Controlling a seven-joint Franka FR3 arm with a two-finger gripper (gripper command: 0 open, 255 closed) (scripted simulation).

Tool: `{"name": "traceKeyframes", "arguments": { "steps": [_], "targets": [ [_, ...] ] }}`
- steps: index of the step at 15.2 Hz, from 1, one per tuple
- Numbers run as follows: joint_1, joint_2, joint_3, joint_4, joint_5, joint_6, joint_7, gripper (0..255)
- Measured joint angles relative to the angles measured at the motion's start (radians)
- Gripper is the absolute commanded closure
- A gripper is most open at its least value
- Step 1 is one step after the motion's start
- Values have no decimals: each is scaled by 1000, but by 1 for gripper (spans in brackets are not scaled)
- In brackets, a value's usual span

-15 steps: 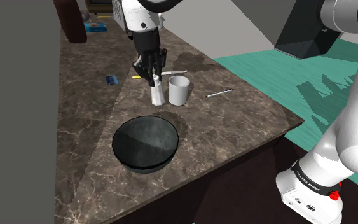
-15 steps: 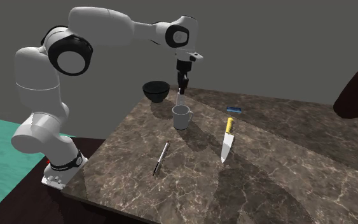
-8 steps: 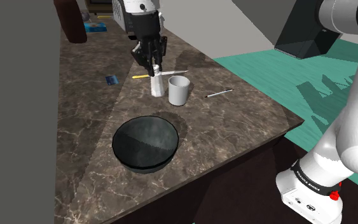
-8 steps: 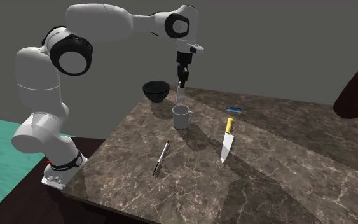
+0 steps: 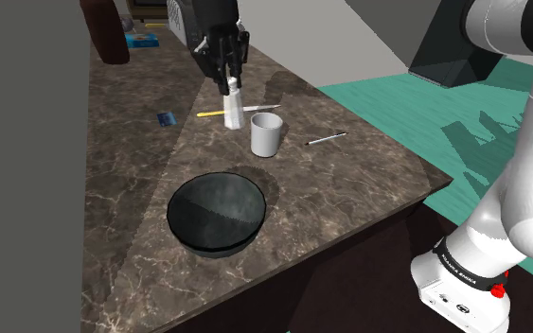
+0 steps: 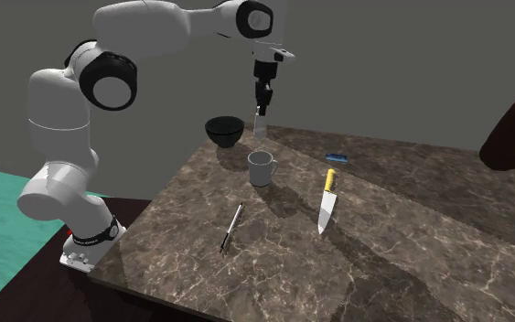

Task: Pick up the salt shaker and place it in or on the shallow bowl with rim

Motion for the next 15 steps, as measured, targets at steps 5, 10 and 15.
{"name": "traceKeyframes", "arguments": {
  "steps": [5,10,15],
  "targets": [
    [27,39,-1,131,-18,-93,-2,255],
    [69,45,10,192,-21,-151,35,255],
    [124,-4,43,149,4,-162,133,255]
  ]
}}
